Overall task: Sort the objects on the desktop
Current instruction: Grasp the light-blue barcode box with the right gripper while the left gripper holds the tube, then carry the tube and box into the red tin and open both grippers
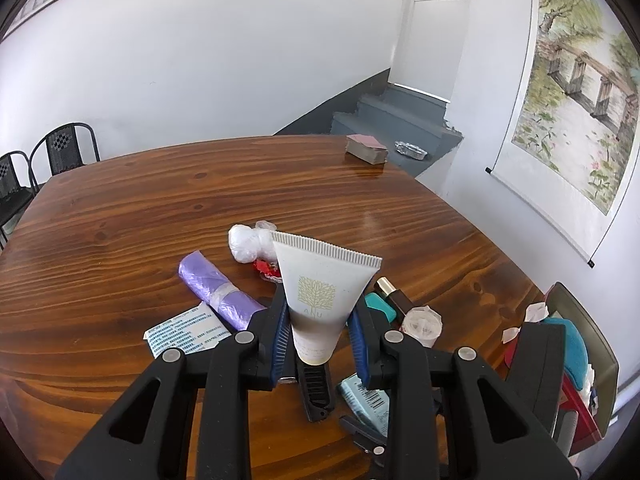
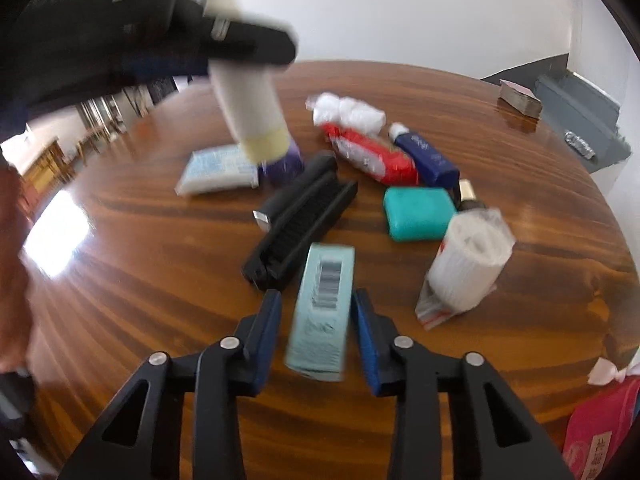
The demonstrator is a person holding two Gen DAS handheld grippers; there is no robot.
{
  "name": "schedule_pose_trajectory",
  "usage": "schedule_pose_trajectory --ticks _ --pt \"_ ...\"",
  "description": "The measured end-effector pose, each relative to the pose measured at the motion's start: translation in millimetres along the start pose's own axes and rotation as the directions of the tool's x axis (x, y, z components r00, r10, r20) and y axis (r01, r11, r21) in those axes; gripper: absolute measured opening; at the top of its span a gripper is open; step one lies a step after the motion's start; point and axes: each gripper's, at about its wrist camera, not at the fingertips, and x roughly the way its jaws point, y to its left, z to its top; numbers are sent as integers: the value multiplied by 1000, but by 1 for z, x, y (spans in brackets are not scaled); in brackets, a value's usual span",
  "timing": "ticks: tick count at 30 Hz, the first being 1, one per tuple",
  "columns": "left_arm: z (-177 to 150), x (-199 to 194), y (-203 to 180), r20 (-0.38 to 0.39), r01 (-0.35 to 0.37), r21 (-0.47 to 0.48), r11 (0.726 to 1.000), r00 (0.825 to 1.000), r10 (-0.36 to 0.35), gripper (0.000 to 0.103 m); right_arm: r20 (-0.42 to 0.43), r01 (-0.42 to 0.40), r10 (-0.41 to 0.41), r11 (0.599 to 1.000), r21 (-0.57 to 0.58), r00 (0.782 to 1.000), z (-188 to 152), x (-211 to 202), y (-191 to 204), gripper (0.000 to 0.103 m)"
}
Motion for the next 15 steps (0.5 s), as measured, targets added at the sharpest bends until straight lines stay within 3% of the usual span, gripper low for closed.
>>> schedule_pose_trajectory --ticks 3,15 --pt "1 -3 -3 12 -8 13 1000 1000 8 30 0 8 -8 1000 2 1000 -2 -2 4 26" --pt "4 -21 -20 100 -79 73 994 992 71 30 98 22 -34 993 116 995 -18 -39 -1 26"
